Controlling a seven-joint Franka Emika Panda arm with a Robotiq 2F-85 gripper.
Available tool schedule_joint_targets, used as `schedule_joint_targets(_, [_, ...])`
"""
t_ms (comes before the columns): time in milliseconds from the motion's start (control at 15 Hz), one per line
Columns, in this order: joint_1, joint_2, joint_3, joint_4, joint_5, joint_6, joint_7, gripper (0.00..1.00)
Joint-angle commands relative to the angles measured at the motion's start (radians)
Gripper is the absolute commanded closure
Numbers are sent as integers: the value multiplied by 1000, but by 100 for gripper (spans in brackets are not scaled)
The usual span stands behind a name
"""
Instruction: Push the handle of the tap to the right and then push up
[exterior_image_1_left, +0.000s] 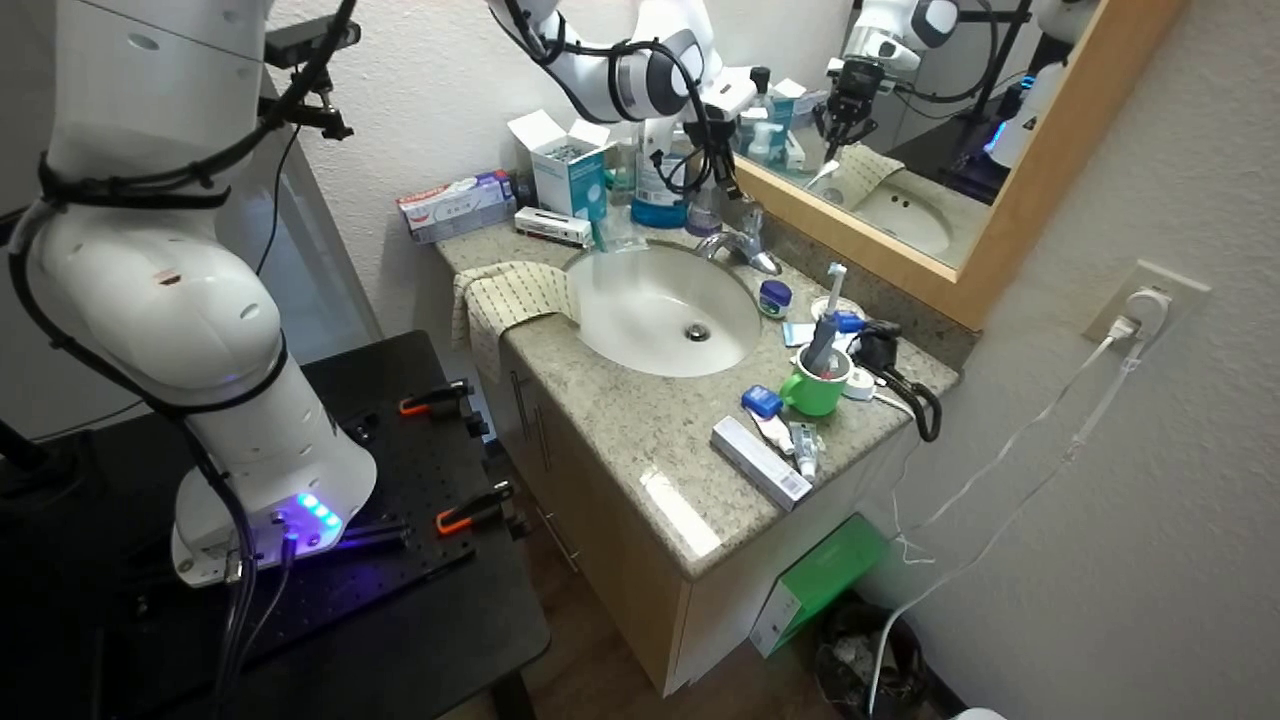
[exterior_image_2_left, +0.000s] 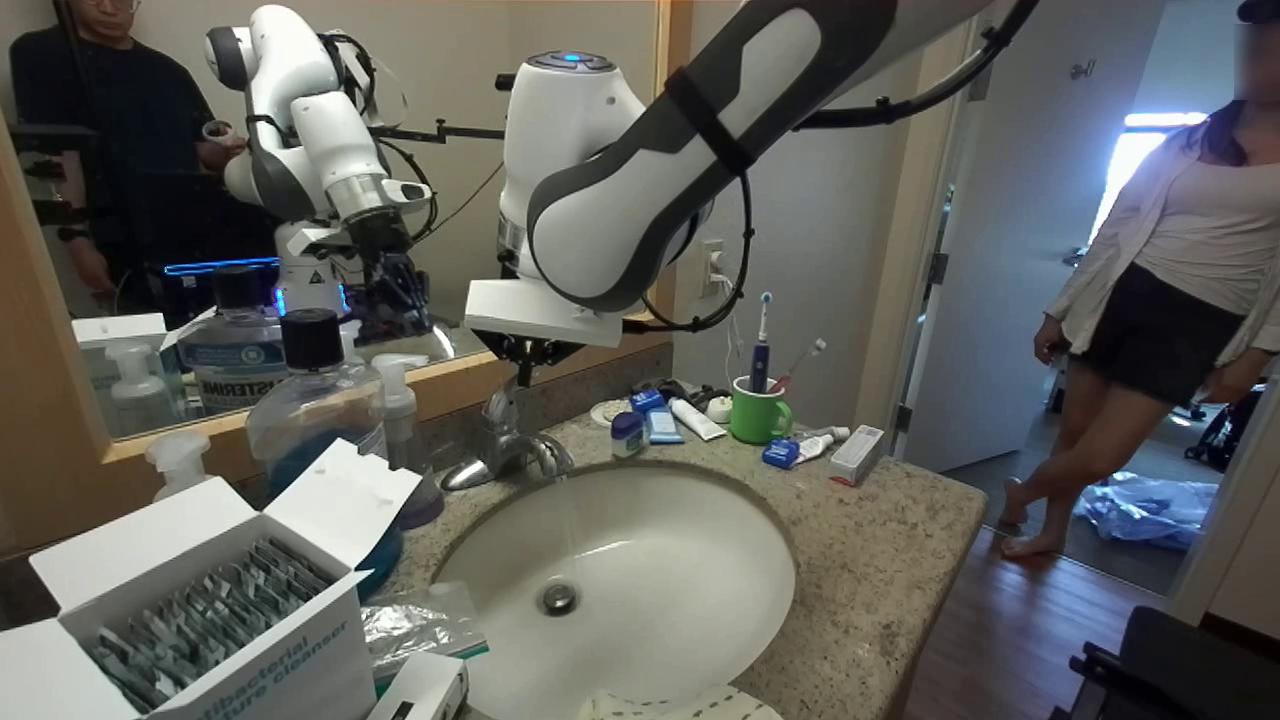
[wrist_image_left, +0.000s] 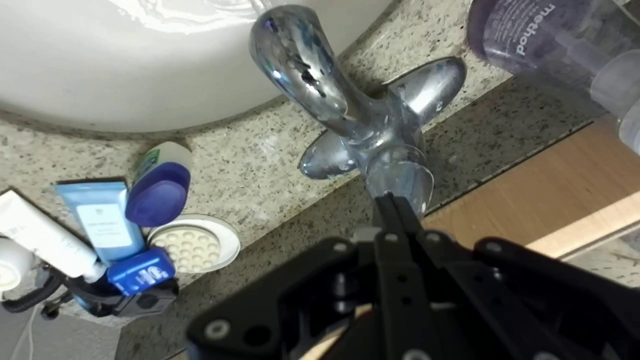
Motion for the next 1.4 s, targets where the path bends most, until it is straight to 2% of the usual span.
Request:
schedule_joint_targets(0, [7,-67,20,-46,-48,-14,-39,100])
schedule_joint_targets(600, [-6,-218,94,-195,-70,-108,-143,99])
schedule_joint_targets(1000, [-50,-298,169,-270,-46,-184,-242,95])
schedule_joint_targets(1067, [-56,-306,177,-274,-47,-201,-245,71])
schedule_joint_targets(1133, [-62,-313,184,-280,-47,-211,-252,71])
schedule_joint_targets(1200, [-68,-319,192,-282,-47,-221,-255,64])
schedule_joint_targets(1267, [-67,-272,190,-244,-56,-193,-219,57])
schedule_joint_targets(1333, [-70,-275,194,-245,-56,-196,-221,74])
